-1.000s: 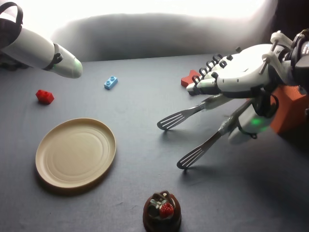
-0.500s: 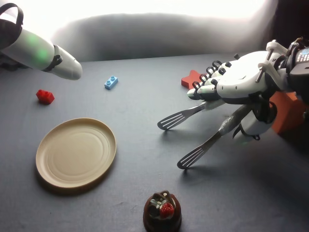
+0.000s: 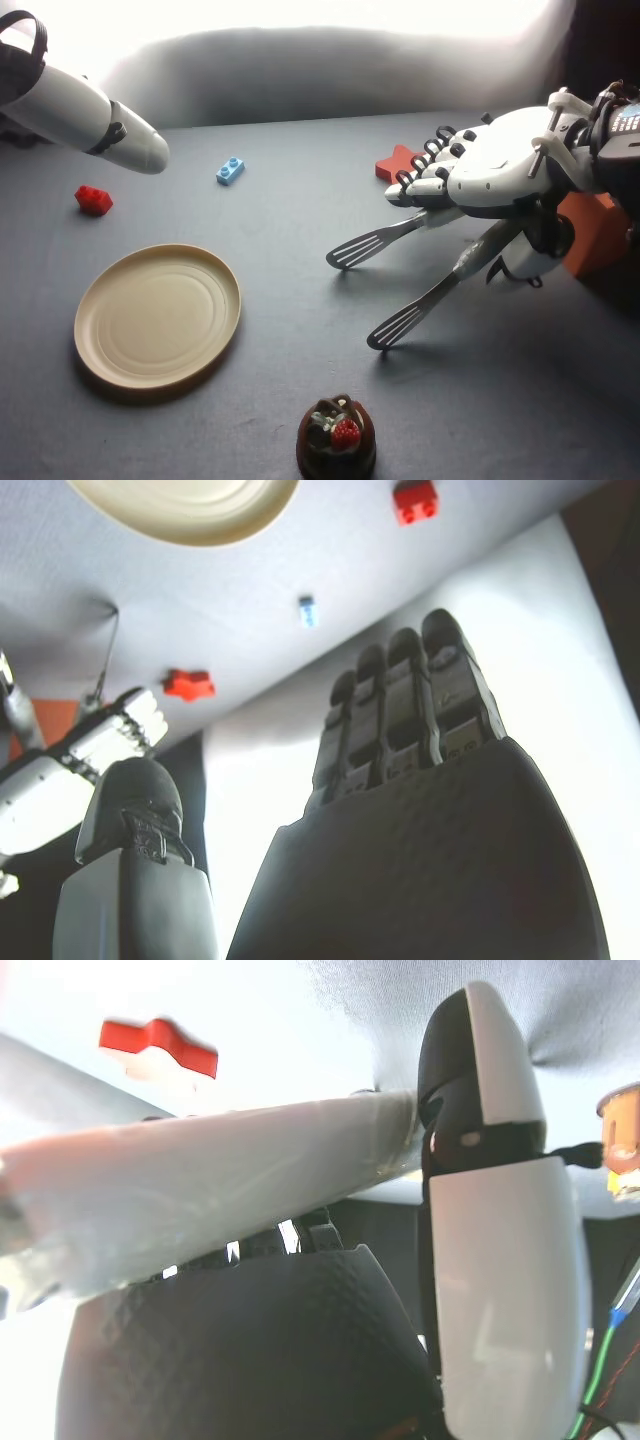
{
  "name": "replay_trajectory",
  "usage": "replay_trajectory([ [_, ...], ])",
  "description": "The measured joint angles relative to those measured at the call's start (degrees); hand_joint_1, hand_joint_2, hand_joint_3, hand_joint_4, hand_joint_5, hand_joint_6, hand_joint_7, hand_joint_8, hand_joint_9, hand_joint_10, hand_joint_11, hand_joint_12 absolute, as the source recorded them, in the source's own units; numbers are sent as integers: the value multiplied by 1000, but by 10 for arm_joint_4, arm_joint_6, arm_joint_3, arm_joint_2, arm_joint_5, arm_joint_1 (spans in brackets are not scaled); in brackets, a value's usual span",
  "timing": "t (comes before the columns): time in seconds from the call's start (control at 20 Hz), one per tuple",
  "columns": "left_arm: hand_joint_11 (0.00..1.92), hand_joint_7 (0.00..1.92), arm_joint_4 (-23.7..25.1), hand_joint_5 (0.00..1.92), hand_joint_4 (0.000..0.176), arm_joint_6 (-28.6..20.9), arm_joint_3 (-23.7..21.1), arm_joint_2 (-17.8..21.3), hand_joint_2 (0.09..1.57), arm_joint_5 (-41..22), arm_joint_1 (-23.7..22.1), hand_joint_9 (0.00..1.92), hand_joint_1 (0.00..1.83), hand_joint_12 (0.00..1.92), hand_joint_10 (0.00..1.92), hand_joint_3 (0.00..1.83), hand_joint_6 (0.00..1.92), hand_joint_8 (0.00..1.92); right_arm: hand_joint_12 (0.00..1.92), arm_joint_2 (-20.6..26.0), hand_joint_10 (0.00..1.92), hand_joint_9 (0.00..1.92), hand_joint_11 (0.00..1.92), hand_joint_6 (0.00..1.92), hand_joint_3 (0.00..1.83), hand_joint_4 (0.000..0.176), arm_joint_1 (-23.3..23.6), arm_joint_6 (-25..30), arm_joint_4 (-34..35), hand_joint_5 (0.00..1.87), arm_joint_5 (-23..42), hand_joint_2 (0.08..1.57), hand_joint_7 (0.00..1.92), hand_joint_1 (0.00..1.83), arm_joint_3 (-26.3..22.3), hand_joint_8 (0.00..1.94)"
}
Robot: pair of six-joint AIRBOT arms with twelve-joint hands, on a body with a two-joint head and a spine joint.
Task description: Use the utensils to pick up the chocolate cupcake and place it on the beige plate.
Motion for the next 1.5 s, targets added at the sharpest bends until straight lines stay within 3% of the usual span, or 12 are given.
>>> replay_trajectory([
  [0.05, 0, 110, 0, 85, 0, 0, 0, 0, 1086, 0, 0, 82, 265, 238, 5, 0, 6, 5, 0, 0, 0, 0, 0, 0, 0, 0, 4, -9, 0, 0, -6, 979, 0, 930, 1, 0],
  [0.35, 0, 59, 0, 34, 0, 0, -3, 0, 1105, 0, 0, 43, 222, 120, 0, 4, 0, 0, 0, 0, 0, 0, 0, 0, 4, 0, 14, -49, -1, 0, -16, 1002, 0, 866, 3, 0],
  [0.5, 0, 61, 0, 39, 0, 0, -3, 0, 1107, 0, 0, 55, 240, 171, 3, 1, 0, 0, 0, -6, 0, 0, 0, 0, 3, 0, 7, -55, -1, 0, -8, 1004, 0, 856, 5, 0],
  [1.25, 0, 81, 0, 57, 0, 0, -5, 0, 1097, 0, -1, 65, 288, 174, 5, 0, 4, 4, 39, -9, 12, 47, 55, 10, 7, 0, 7, -35, 2, 49, -15, 1018, 43, 870, 14, 9],
  [1.35, 0, 95, 0, 79, 0, 0, -5, 0, 1095, 0, -1, 82, 292, 207, 3, 1, 2, 3, 279, -9, 4, 97, 1, 3, 1, 0, 7, -35, 2, 99, -15, 1011, 76, 898, 14, 16],
  [1.5, 0, 96, 0, 74, 0, 0, -5, 0, 1095, 0, -1, 84, 271, 246, 1, 0, 2, 1, 379, -9, 11, 142, 0, 10, 1, 0, 7, -35, 2, 141, -13, 1015, 122, 888, 14, 12],
])
